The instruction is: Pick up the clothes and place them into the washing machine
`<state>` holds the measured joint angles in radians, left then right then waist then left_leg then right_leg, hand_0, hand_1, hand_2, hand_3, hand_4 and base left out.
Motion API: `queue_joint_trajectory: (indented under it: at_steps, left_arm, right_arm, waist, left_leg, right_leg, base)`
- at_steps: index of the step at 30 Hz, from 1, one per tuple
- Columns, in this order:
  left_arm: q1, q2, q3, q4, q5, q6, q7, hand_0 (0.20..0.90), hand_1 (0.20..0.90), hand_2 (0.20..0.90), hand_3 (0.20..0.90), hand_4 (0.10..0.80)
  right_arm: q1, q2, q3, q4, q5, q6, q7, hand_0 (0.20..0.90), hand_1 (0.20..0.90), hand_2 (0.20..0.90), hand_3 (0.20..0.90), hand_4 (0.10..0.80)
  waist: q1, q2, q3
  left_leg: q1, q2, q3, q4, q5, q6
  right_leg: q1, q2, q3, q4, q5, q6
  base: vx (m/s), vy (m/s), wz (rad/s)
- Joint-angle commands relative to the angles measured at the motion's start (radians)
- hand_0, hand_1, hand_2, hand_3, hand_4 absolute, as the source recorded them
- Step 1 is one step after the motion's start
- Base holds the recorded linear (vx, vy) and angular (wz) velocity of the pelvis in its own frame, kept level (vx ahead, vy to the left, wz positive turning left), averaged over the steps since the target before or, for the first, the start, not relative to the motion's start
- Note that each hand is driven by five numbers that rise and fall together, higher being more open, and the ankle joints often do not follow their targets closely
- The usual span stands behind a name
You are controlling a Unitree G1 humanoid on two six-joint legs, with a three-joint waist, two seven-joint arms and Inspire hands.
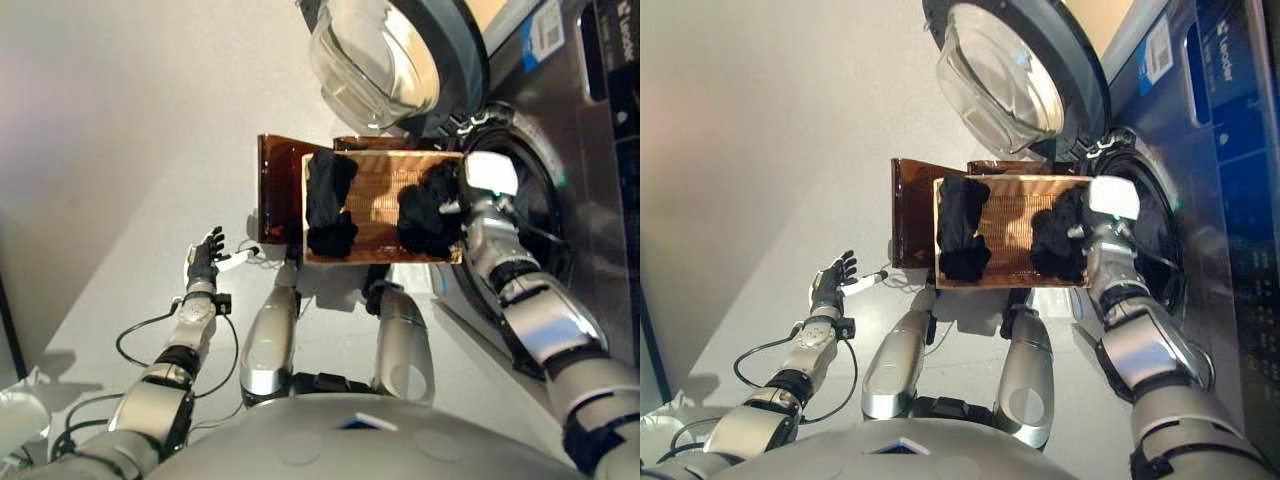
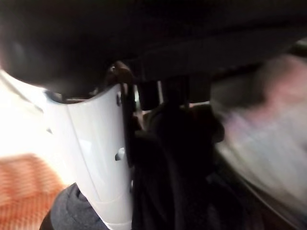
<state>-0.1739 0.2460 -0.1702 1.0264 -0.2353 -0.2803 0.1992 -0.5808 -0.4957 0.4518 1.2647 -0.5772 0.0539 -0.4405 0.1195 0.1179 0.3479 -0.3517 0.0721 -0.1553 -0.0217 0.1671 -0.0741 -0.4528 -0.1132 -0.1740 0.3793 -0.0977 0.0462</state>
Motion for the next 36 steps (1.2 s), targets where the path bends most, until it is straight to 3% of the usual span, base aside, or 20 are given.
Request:
queue_joint_trajectory:
  at_steps: [1, 4, 5, 7, 8, 9, 11, 13, 14, 17, 20, 22, 25, 36]
  left_arm:
    - [-0.032, 0.046, -0.004, 0.037, 0.024, -0.028, 0.034, 0.9, 0.9, 0.9, 0.9, 0.8]
    - [0.001, 0.049, 0.012, 0.058, 0.025, -0.019, 0.032, 0.9, 0.9, 0.9, 0.9, 0.8]
    - [0.011, 0.059, 0.032, 0.076, 0.034, -0.015, 0.034, 0.9, 0.9, 0.9, 0.9, 0.8]
    - [0.016, 0.063, 0.044, 0.091, 0.042, -0.012, 0.035, 0.9, 0.9, 0.9, 0.9, 0.8]
    - [0.023, 0.067, 0.062, 0.106, 0.045, -0.008, 0.038, 0.9, 0.9, 0.9, 0.9, 0.8]
    - [0.024, 0.068, 0.061, 0.106, 0.045, -0.008, 0.038, 0.9, 0.9, 0.9, 0.9, 0.8]
    - [0.031, 0.079, 0.082, 0.117, 0.051, -0.005, 0.046, 0.9, 0.9, 0.9, 0.9, 0.8]
    - [0.039, 0.083, 0.082, 0.116, 0.052, -0.005, 0.042, 0.9, 0.9, 0.9, 0.9, 0.8]
    - [0.048, 0.084, 0.084, 0.112, 0.047, -0.01, 0.039, 0.9, 0.9, 0.9, 0.9, 0.8]
    - [0.052, 0.085, 0.073, 0.1, 0.049, -0.012, 0.037, 0.9, 0.9, 0.9, 0.9, 0.8]
    - [0.052, 0.088, 0.057, 0.083, 0.049, -0.019, 0.034, 0.9, 0.9, 0.9, 0.9, 0.8]
    - [0.052, 0.09, 0.054, 0.077, 0.045, -0.022, 0.034, 0.9, 0.9, 0.9, 0.9, 0.8]
    - [0.064, 0.085, 0.036, 0.038, 0.038, -0.037, 0.034, 0.9, 0.9, 0.9, 0.9, 0.8]
    - [0.082, 0.041, -0.007, -0.019, -0.015, -0.062, 0.014, 0.9, 0.9, 0.9, 0.9, 0.8]
  right_arm:
    - [-0.062, 0.013, -0.009, 0.049, 0.103, -0.003, -0.063, 0.2, 0.2, 0.2, 0.2, 0.3]
    - [-0.094, 0.005, -0.084, 0.026, 0.253, -0.05, -0.05, 0.2, 0.2, 0.2, 0.2, 0.3]
    - [-0.104, 0.029, -0.158, -0.012, 0.395, -0.093, -0.06, 0.2, 0.2, 0.2, 0.2, 0.3]
    - [-0.096, 0.042, -0.172, -0.027, 0.435, -0.108, -0.053, 0.2, 0.2, 0.2, 0.2, 0.3]
    - [-0.068, 0.081, -0.238, -0.062, 0.583, -0.158, -0.059, 0.2, 0.2, 0.2, 0.2, 0.3]
    - [-0.066, 0.081, -0.239, -0.063, 0.583, -0.157, -0.059, 0.2, 0.2, 0.2, 0.2, 0.3]
    - [-0.025, 0.136, -0.321, -0.123, 0.825, -0.247, -0.028, 0.2, 0.2, 0.2, 0.2, 0.3]
    - [-0.009, 0.149, -0.333, -0.124, 0.882, -0.266, -0.003, 0.2, 0.2, 0.2, 0.2, 0.3]
    - [0.007, 0.183, -0.393, -0.117, 1.036, -0.308, 0.038, 0.2, 0.2, 0.2, 0.2, 0.3]
    - [0.017, 0.212, -0.428, -0.119, 1.176, -0.342, 0.074, 0.2, 0.2, 0.2, 0.2, 0.3]
    - [0.024, 0.247, -0.488, -0.11, 1.375, -0.389, 0.135, 0.2, 0.2, 0.2, 0.2, 0.3]
    - [0.026, 0.254, -0.494, -0.111, 1.406, -0.394, 0.147, 0.2, 0.2, 0.2, 0.2, 0.3]
    - [0.03, 0.29, -0.587, -0.115, 1.629, -0.44, 0.212, 0.2, 0.2, 0.2, 0.2, 0.3]
    - [0.032, 0.255, -0.749, -0.064, 1.854, -0.482, 0.252, 0.2, 0.2, 0.2, 0.2, 0.3]
  waist:
    - [0.007, -0.031, -0.061]
    - [0.008, -0.036, -0.096]
    - [0.003, -0.044, -0.114]
    - [-0.003, -0.051, -0.128]
    - [-0.012, -0.062, -0.145]
    - [-0.011, -0.063, -0.145]
    - [-0.021, -0.077, -0.162]
    - [-0.021, -0.081, -0.169]
    - [-0.019, -0.084, -0.178]
    - [-0.018, -0.083, -0.185]
    - [-0.014, -0.067, -0.187]
    - [-0.013, -0.062, -0.187]
    - [-0.01, -0.021, -0.181]
    - [-0.007, 0.099, -0.215]
  left_leg:
    - [0.07, -0.043, 0.021, -0.066, -0.026, -0.03]
    - [0.101, -0.056, 0.031, -0.066, -0.043, -0.022]
    - [0.121, -0.058, 0.045, -0.066, -0.055, -0.019]
    - [0.124, -0.06, 0.053, -0.066, -0.058, -0.017]
    - [0.136, -0.06, 0.067, -0.066, -0.067, -0.012]
    - [0.137, -0.06, 0.068, -0.066, -0.067, -0.012]
    - [0.165, -0.056, 0.082, -0.066, -0.077, -0.006]
    - [0.173, -0.055, 0.086, -0.066, -0.08, -0.004]
    - [0.186, -0.059, 0.087, -0.066, -0.088, -0.001]
    - [0.195, -0.064, 0.091, -0.066, -0.095, 0.005]
    - [0.195, -0.079, 0.095, -0.066, -0.103, 0.014]
    - [0.193, -0.082, 0.095, -0.066, -0.103, 0.015]
    - [0.183, -0.109, 0.098, -0.066, -0.108, 0.025]
    - [0.197, -0.174, 0.093, -0.066, -0.131, 0.05]
  right_leg:
    - [0.126, -0.011, 0.047, -0.279, 0.168, 0.057]
    - [0.166, -0.02, 0.061, -0.319, 0.185, 0.066]
    - [0.186, -0.025, 0.077, -0.344, 0.196, 0.071]
    - [0.189, -0.026, 0.084, -0.355, 0.204, 0.073]
    - [0.201, -0.027, 0.098, -0.372, 0.211, 0.078]
    - [0.201, -0.027, 0.099, -0.373, 0.211, 0.078]
    - [0.225, -0.027, 0.109, -0.38, 0.213, 0.081]
    - [0.234, -0.026, 0.109, -0.384, 0.212, 0.081]
    - [0.245, -0.028, 0.112, -0.389, 0.212, 0.084]
    - [0.253, -0.034, 0.114, -0.393, 0.213, 0.088]
    - [0.25, -0.05, 0.118, -0.392, 0.215, 0.094]
    - [0.246, -0.053, 0.12, -0.39, 0.216, 0.096]
    - [0.226, -0.076, 0.13, -0.378, 0.216, 0.102]
    - [0.23, -0.148, 0.145, -0.363, 0.208, 0.128]
  base:
    - [0.091, 0.075, -0.15]
    - [0.105, 0.091, -0.08]
    - [0.071, 0.081, -0.03]
    - [0.077, 0.067, -0.18]
    - [0.079, 0.054, -0.23]
    - [0.069, 0.048, -0.29]
    - [0.092, 0.029, -0.26]
    - [0.08, 0.022, -0.13]
    - [0.066, 0.037, -0.03]
    - [0.037, 0.033, -0.05]
    - [0.002, 0.066, -0.07]
    - [-0.014, 0.044, -0.11]
    - [-0.027, 0.124, -0.04]
    - [0.029, 0.12, 0.05]
